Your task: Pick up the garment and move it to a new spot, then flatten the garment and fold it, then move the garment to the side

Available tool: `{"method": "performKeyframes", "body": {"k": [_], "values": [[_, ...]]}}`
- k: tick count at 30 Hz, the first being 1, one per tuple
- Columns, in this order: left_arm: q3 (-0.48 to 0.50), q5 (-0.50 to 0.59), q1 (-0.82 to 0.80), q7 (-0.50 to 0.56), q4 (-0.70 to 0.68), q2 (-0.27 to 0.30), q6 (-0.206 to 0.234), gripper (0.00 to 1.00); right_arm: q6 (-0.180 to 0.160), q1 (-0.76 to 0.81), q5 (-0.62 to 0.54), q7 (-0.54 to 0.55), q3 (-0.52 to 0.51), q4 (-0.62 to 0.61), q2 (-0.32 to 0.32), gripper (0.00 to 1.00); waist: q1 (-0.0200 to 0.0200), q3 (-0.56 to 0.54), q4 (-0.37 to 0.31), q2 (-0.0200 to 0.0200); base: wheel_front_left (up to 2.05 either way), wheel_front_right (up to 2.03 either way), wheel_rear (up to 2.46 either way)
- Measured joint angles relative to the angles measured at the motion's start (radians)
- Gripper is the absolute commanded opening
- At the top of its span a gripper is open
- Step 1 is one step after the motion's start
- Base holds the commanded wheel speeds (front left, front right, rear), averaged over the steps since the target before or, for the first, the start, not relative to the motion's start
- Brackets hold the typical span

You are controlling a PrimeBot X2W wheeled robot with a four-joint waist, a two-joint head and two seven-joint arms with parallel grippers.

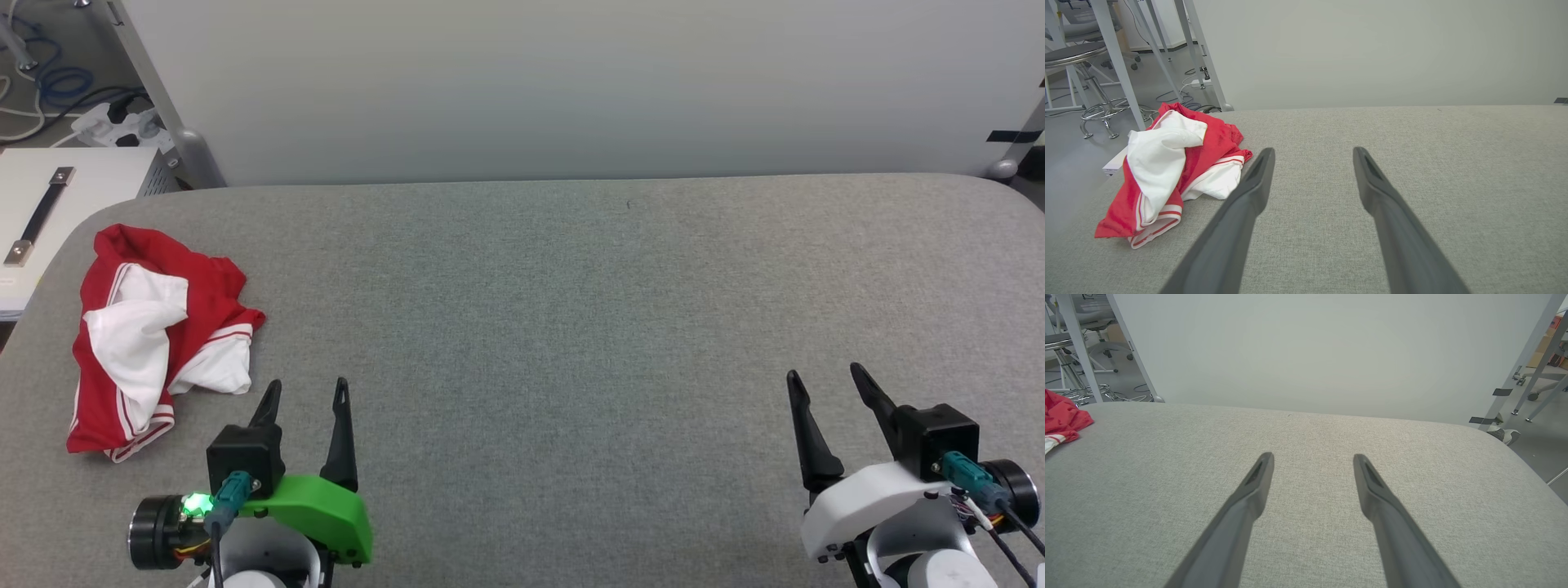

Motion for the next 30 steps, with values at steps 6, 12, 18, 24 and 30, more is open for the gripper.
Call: {"method": "performKeyframes", "body": {"k": [6, 12, 18, 24, 30], "values": [[0.000, -0.015, 0.000, -0.013, 0.006, 0.000, 0.000, 1.00, 0.000, 0.000, 0.013, -0.013, -0.005, 0.002, 0.000, 1.00, 0.0000, 0.002, 0.001, 0.0000, 0.00, 0.00, 0.00], [0.000, -0.027, 0.000, -0.024, 0.013, 0.000, -0.001, 1.00, 0.000, 0.000, 0.024, -0.026, -0.008, 0.002, 0.000, 1.00, 0.0000, 0.003, 0.001, 0.0000, 0.00, 0.00, 0.00], [0.000, -0.045, 0.000, -0.036, 0.013, 0.000, -0.007, 1.00, 0.000, 0.000, 0.040, -0.036, -0.008, 0.001, 0.000, 1.00, 0.0000, 0.005, 0.001, 0.0000, 0.00, 0.00, 0.00], [-0.002, -0.055, 0.000, -0.050, 0.013, 0.000, -0.010, 1.00, 0.000, 0.000, 0.053, -0.050, -0.010, -0.001, 0.000, 1.00, 0.0000, 0.007, 0.002, 0.0000, 0.00, 0.00, 0.00], [-0.006, -0.070, 0.000, -0.062, 0.019, 0.000, -0.018, 1.00, 0.000, 0.000, 0.060, -0.062, -0.013, -0.005, 0.000, 1.00, 0.0000, 0.009, 0.003, 0.0000, 0.00, 0.00, 0.00]]}}
